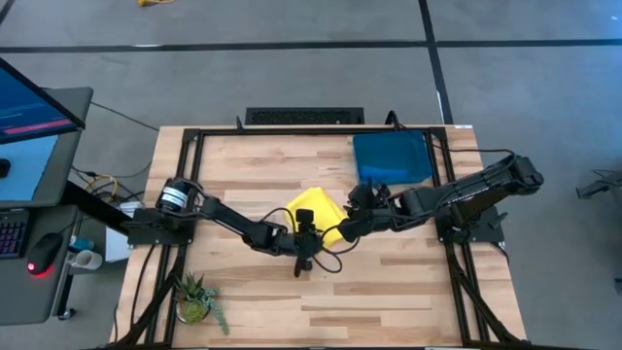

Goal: Roll microfiber towels into tight, uniform cylinder then place into a basket
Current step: Roll the yellow microfiber cloth

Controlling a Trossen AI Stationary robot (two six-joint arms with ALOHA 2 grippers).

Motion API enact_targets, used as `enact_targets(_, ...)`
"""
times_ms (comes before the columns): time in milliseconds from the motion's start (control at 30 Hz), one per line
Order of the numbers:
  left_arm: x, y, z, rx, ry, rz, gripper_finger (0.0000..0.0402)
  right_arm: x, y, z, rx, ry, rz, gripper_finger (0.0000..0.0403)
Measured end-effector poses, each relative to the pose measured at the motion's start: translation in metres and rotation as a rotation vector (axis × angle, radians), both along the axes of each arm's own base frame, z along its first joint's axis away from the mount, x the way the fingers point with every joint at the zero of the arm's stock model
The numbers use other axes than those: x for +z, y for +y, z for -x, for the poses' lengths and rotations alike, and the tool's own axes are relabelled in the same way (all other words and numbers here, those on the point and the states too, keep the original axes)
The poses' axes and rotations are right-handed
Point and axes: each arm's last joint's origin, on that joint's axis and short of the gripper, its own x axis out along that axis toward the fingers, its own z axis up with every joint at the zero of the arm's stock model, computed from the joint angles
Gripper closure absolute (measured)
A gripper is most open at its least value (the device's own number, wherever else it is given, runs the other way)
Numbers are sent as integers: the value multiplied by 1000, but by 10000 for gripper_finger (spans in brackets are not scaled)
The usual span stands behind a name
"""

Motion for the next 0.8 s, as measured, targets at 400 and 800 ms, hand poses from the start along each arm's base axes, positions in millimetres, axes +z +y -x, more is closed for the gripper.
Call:
enact_targets(400, -8, -28, 15, -308, 205, -81, 256, 0, 0, 0, 2, 6, 2, 300)
enact_targets(800, 25, -66, 58, -390, 330, -232, 256, -1, 0, 2, 2, 21, 6, 300)
